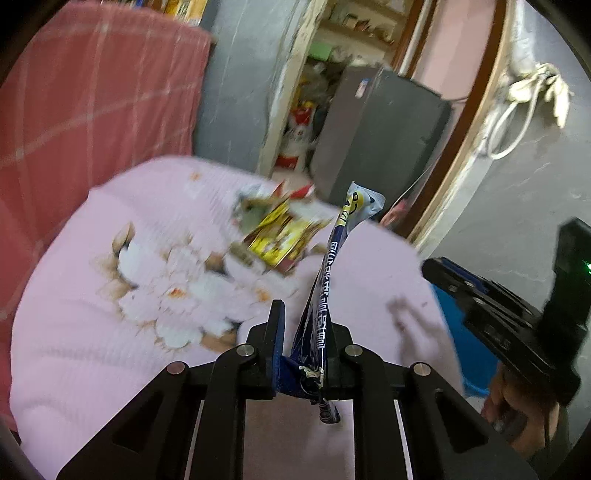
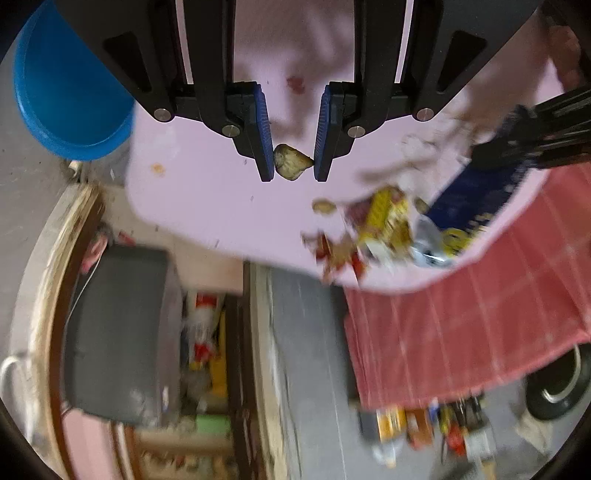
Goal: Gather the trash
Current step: 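Carry the blue wrapper and crumb over the blue basin and open both tools, then move both open tools back above the remaining wrappers on the table, then grasp the brown crumb with the right tool while the left tool grasps a small clear scrap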
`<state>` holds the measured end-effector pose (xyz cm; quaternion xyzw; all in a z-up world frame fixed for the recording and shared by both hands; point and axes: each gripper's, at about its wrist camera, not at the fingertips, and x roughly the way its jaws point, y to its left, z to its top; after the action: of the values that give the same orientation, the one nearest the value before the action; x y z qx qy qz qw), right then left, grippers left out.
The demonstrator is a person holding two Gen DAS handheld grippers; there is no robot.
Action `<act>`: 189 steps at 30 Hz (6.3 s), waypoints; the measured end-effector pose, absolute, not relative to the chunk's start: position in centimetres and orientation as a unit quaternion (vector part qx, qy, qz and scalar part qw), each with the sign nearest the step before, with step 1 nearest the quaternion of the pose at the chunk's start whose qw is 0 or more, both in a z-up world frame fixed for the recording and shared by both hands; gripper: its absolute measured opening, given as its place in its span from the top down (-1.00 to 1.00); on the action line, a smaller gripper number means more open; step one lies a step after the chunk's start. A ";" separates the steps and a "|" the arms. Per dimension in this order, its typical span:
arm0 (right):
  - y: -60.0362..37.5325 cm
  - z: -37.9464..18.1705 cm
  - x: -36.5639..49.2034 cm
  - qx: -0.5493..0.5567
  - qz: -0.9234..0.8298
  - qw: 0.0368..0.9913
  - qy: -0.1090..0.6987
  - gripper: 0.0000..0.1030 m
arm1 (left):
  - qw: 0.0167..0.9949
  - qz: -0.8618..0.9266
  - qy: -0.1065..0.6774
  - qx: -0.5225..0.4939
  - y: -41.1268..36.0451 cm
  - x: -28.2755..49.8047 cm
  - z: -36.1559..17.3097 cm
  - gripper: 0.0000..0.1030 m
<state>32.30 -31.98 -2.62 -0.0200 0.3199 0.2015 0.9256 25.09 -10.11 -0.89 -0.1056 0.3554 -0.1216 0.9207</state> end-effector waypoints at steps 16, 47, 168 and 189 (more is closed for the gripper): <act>-40.6 10.9 20.1 -0.013 0.085 0.992 0.095 0.61 | 0.956 -0.232 0.168 -0.068 -21.3 21.5 9.4 0.75; -52.7 4.9 18.0 0.028 -0.045 0.988 0.145 0.60 | 0.907 -0.313 0.282 -0.027 -36.0 25.2 2.4 0.74; -26.4 -5.0 38.4 -0.040 0.179 0.916 0.356 0.13 | 0.900 -0.153 0.408 -0.003 -6.8 34.3 -4.7 0.38; -25.3 -7.2 41.3 -0.048 0.201 0.885 0.417 0.18 | 0.875 -0.176 0.450 -0.003 -7.9 38.1 -5.4 0.64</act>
<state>41.35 -25.28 -7.25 -0.0477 0.4173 0.2013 0.8849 38.12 -7.86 -5.42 -0.0032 0.4501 -0.1762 0.8754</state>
